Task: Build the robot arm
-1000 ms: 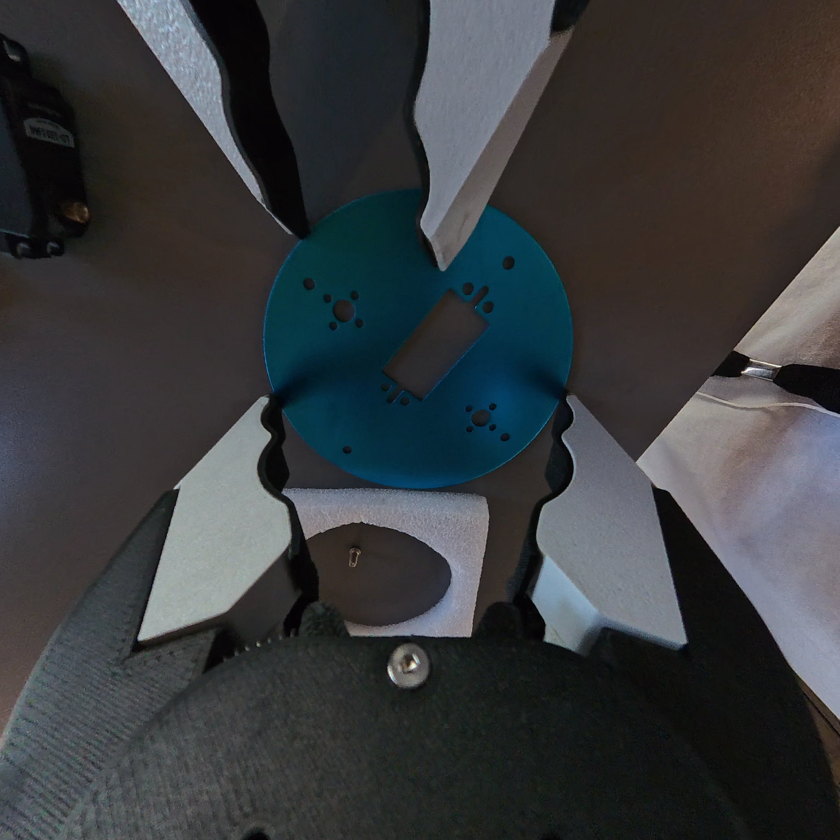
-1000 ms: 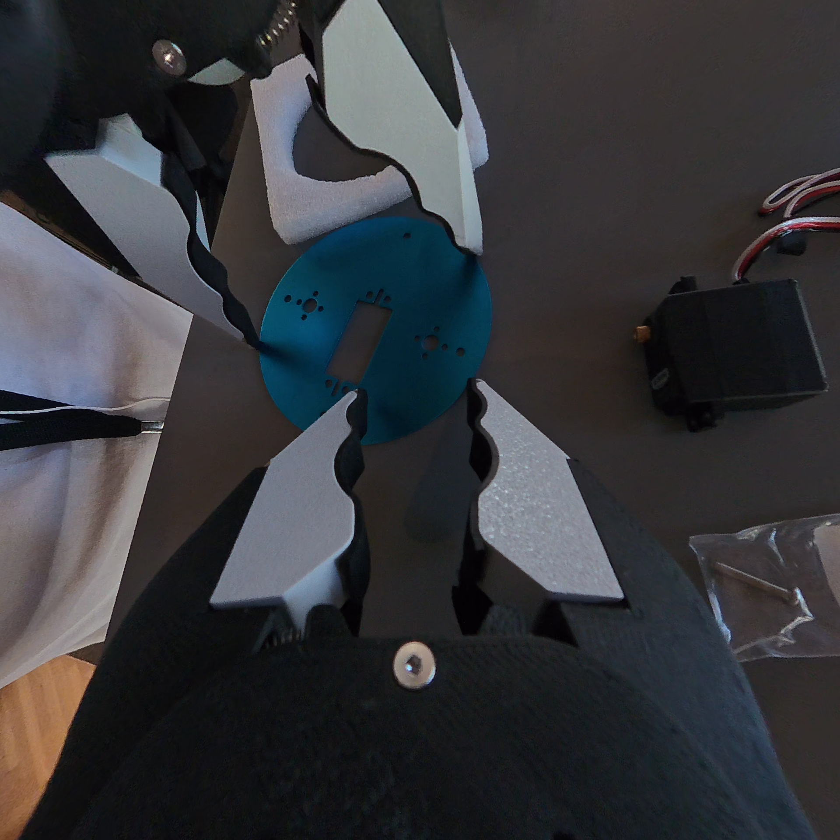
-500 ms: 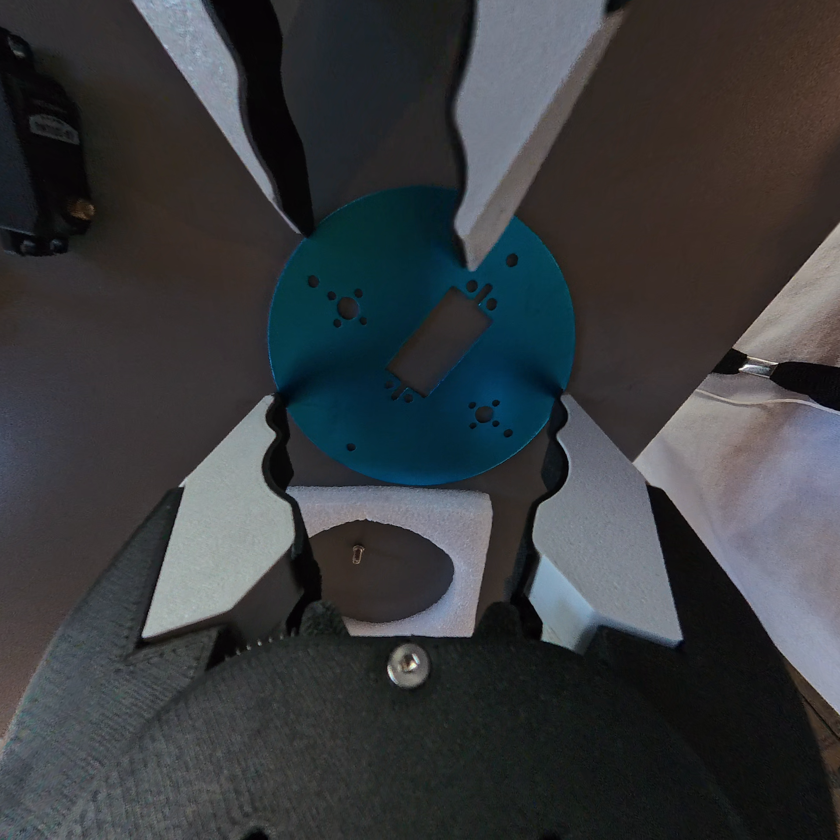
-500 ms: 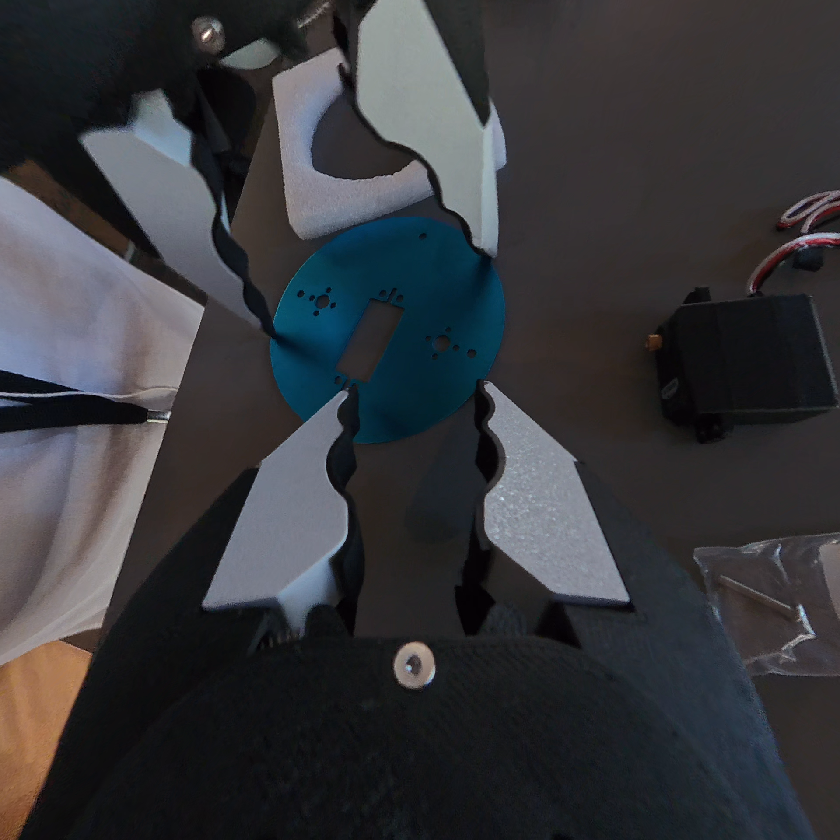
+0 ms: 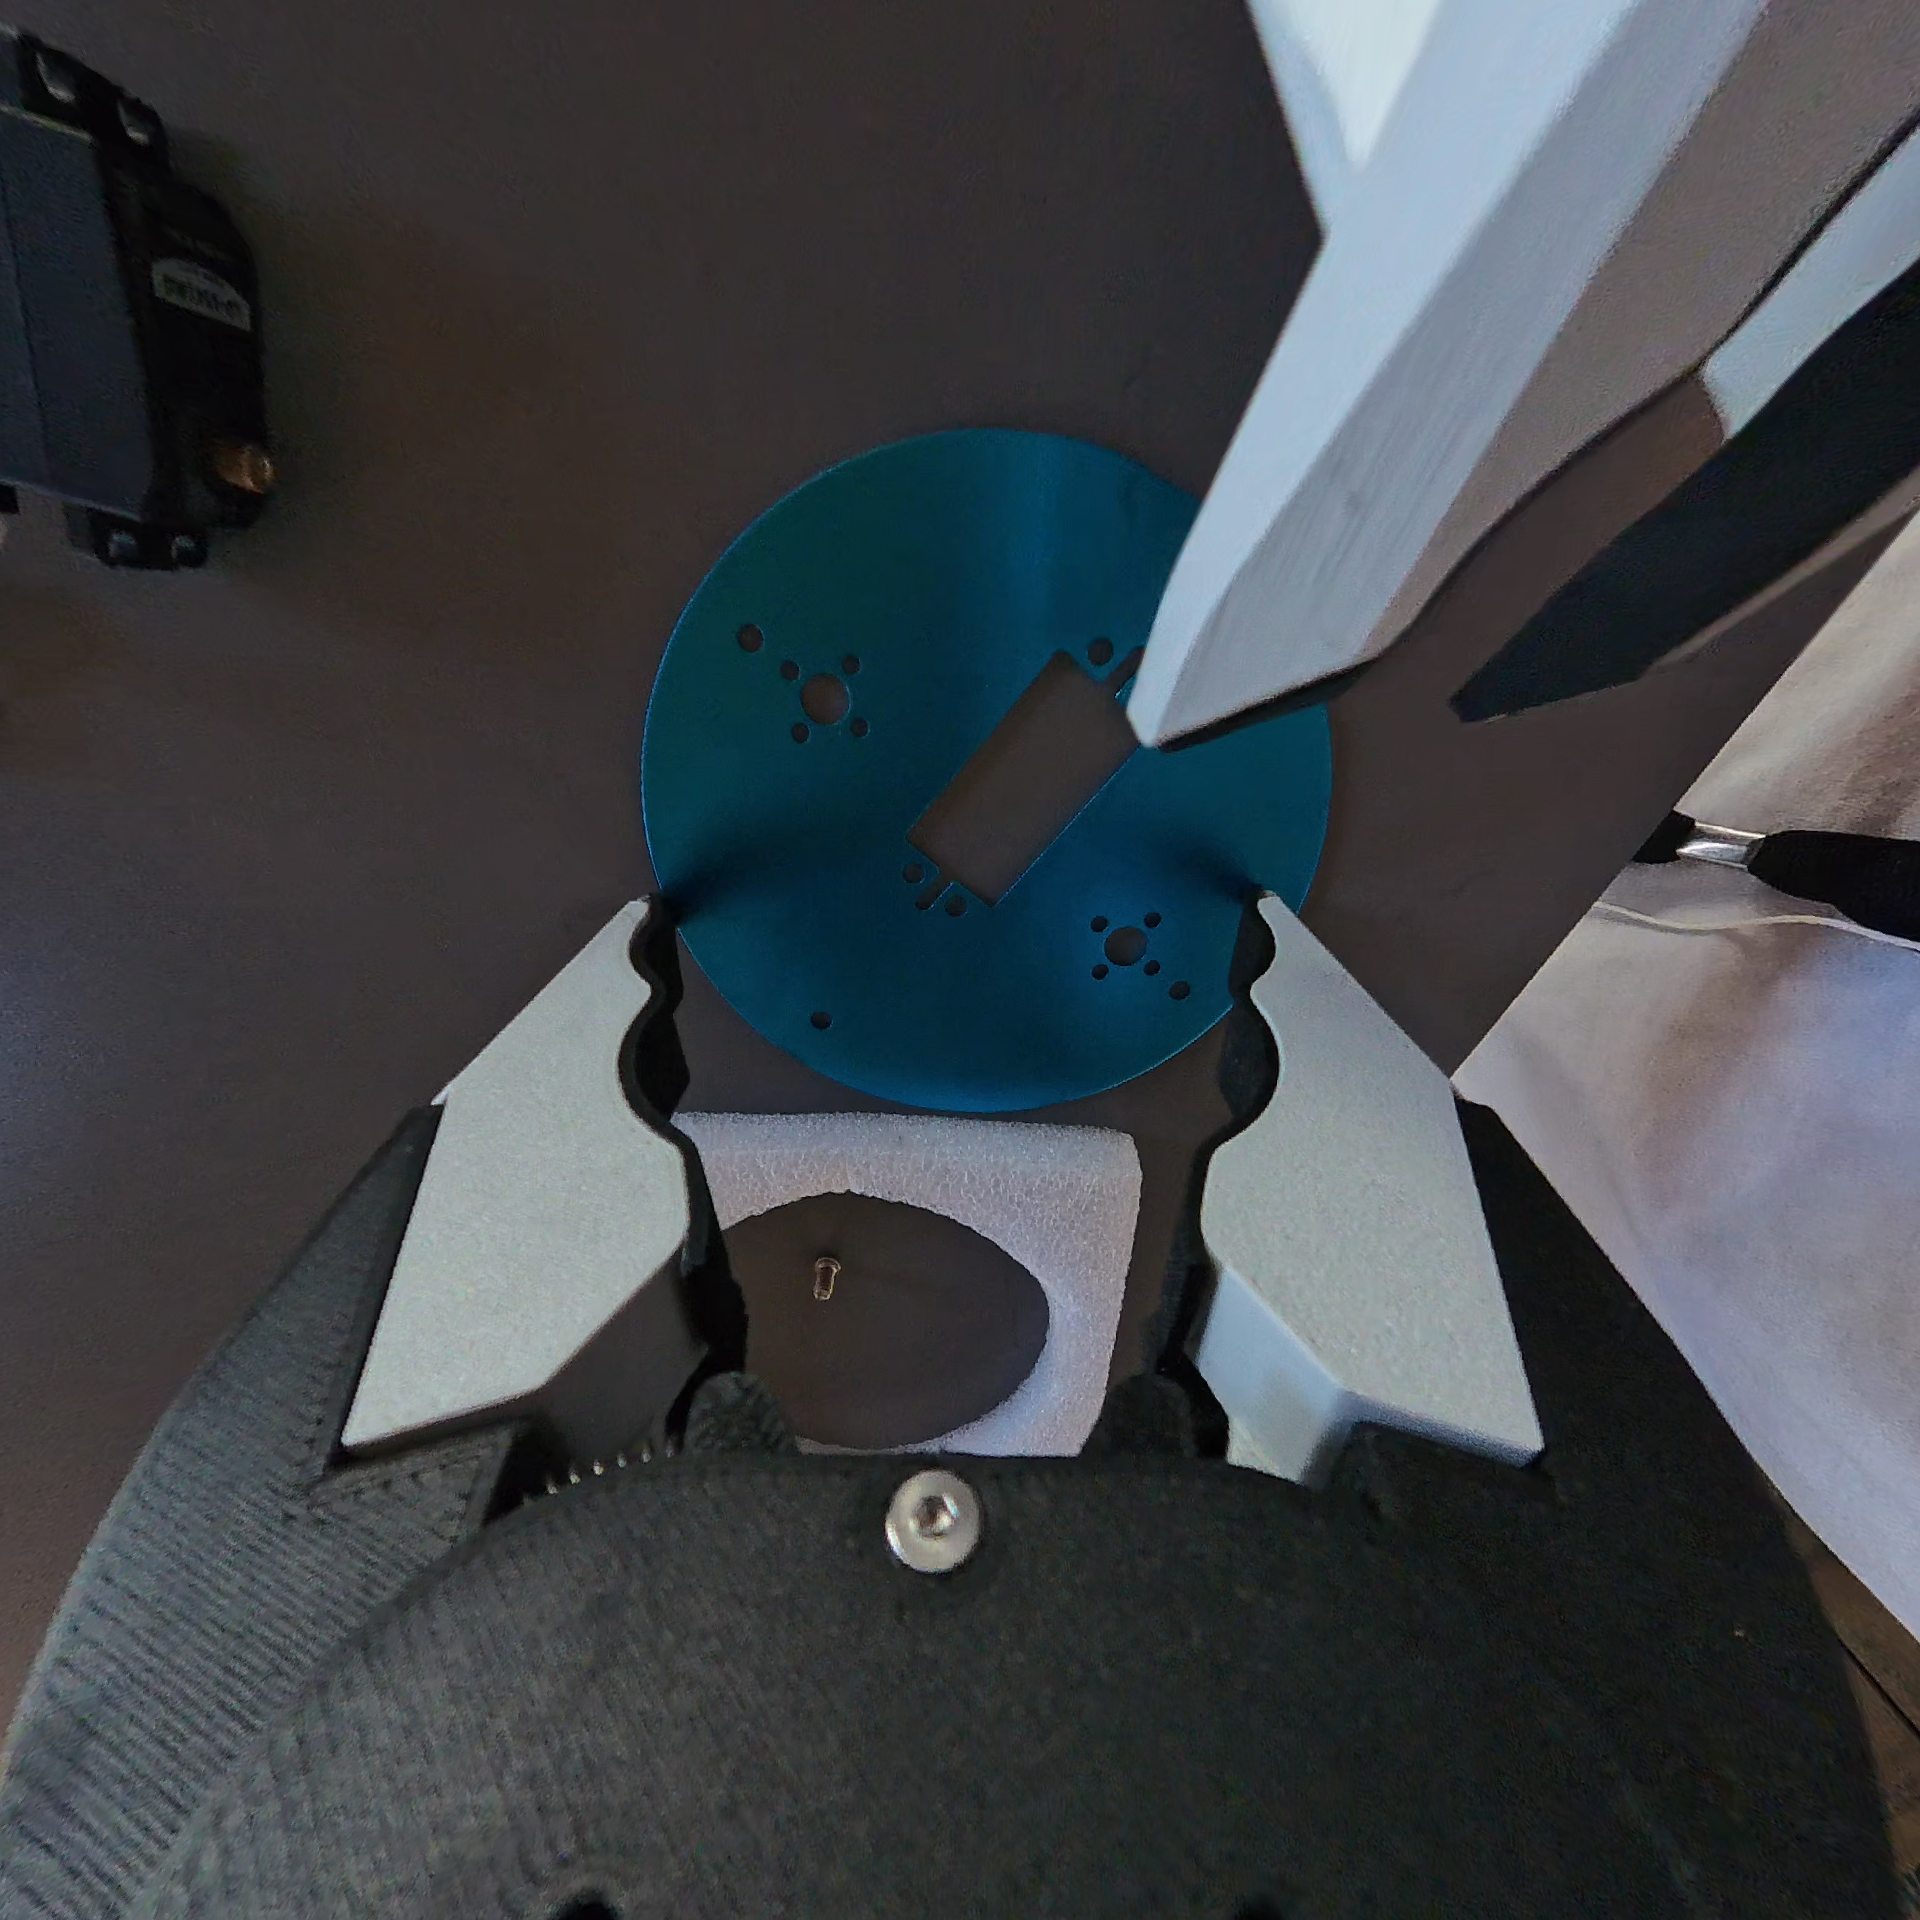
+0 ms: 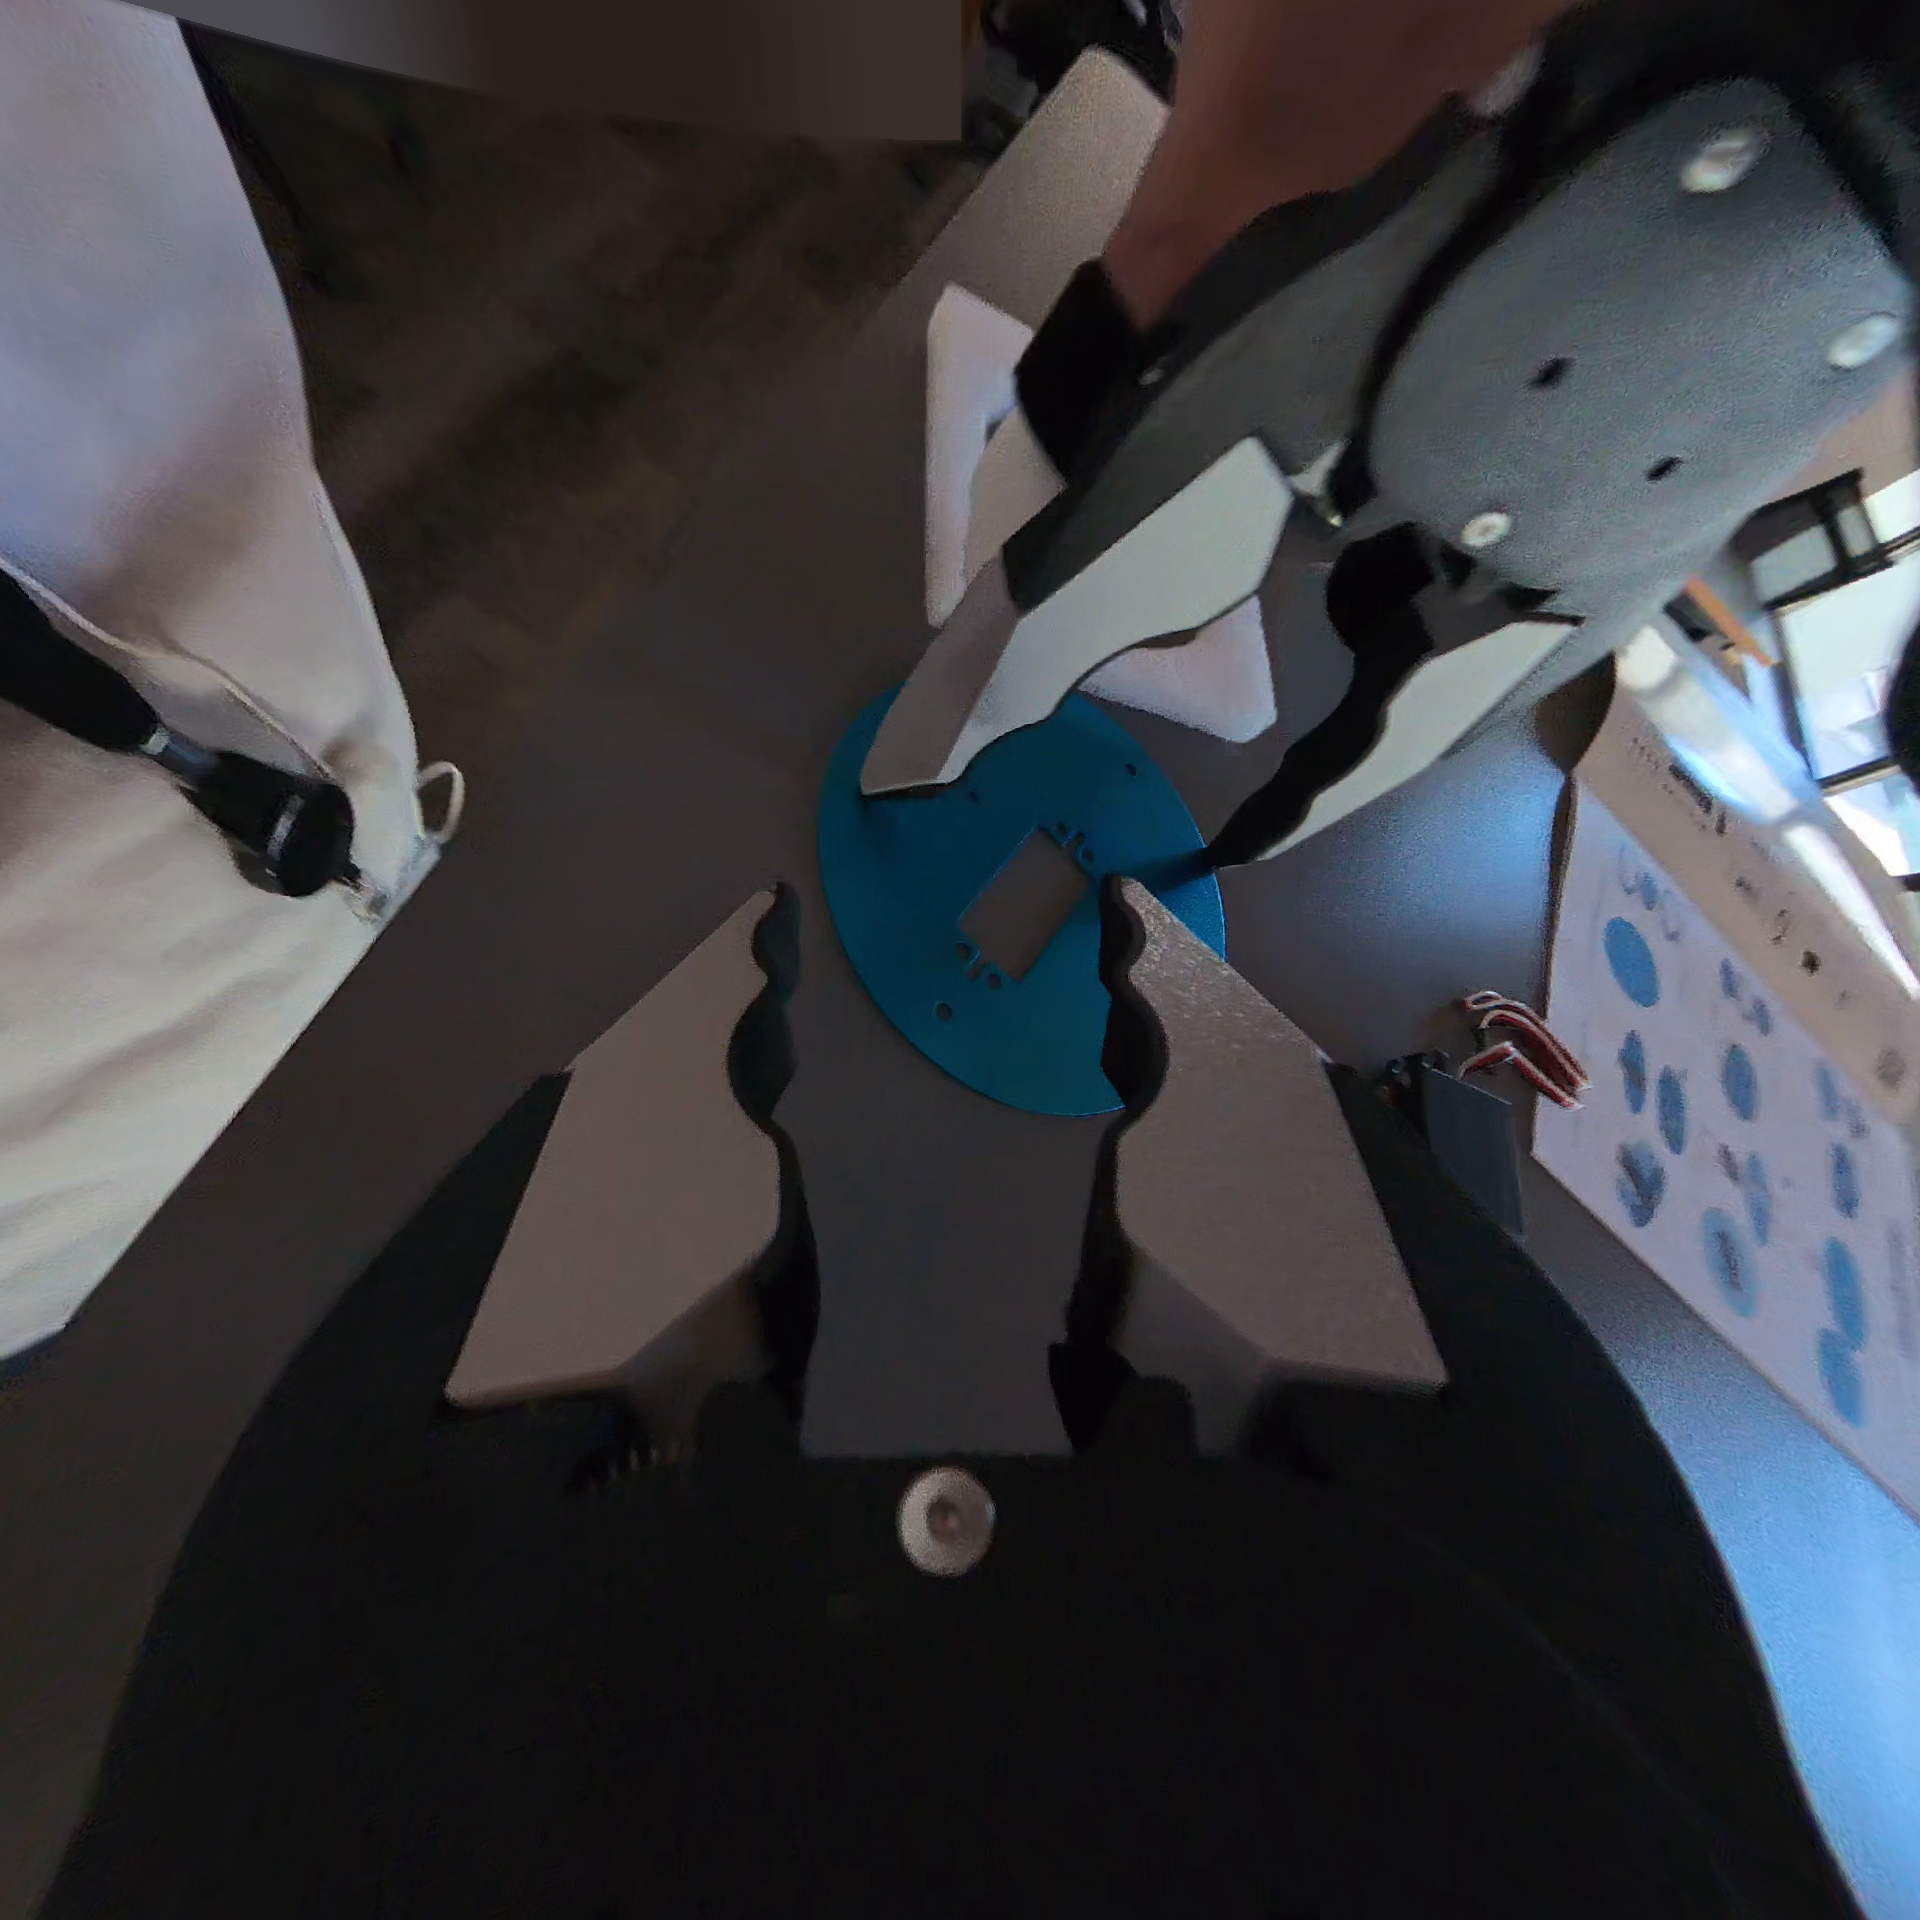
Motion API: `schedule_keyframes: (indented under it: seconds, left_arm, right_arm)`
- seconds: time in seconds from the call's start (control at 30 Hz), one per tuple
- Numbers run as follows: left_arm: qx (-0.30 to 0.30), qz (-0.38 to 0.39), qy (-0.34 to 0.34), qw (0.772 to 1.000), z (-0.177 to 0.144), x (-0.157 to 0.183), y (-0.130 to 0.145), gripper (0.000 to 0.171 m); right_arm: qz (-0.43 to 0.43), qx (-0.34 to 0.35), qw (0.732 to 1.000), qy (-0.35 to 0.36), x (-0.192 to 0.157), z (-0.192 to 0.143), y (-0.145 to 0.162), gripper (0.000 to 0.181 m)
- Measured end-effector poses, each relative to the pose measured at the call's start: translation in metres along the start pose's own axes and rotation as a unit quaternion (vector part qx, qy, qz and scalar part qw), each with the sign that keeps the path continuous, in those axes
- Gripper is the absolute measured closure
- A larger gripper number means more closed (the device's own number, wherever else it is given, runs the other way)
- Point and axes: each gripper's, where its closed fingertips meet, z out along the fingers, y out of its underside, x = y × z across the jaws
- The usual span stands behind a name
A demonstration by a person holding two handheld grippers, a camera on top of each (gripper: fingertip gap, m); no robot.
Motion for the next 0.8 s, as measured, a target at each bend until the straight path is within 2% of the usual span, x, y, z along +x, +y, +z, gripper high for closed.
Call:
schedule_keyframes:
  seconds: [0.07, 0.17, 0.53, 0.63, 0.73, 0.8]
  left_arm:
    - [-0.002, 0.002, 0.000, 1.000, 0.000, 0.000, 0.000, 0.065]
    - [-0.002, 0.004, 0.001, 1.000, 0.000, 0.002, 0.001, 0.063]
    - [-0.023, 0.020, -0.007, 1.000, 0.007, 0.015, 0.004, 0.037]
    - [-0.019, 0.018, -0.007, 1.000, 0.006, 0.014, 0.003, 0.039]
    - [-0.001, 0.010, -0.006, 1.000, 0.003, 0.006, 0.001, 0.055]
    - [0.004, 0.015, -0.005, 1.000, 0.003, 0.006, 0.001, 0.055]
  right_arm:
    - [-0.030, -0.025, 0.999, 0.010, -0.004, 0.008, 0.005, 0.123]
    - [-0.054, -0.028, 0.998, 0.020, -0.004, 0.014, 0.001, 0.125]
    - [-0.077, -0.056, 0.995, 0.026, -0.001, 0.018, 0.000, 0.128]
    - [-0.065, -0.058, 0.996, 0.021, 0.000, 0.018, 0.000, 0.128]
    - [-0.046, -0.055, 0.997, 0.012, -0.001, 0.019, 0.001, 0.129]
    - [-0.015, -0.050, 0.999, 0.001, -0.001, 0.018, 0.001, 0.126]
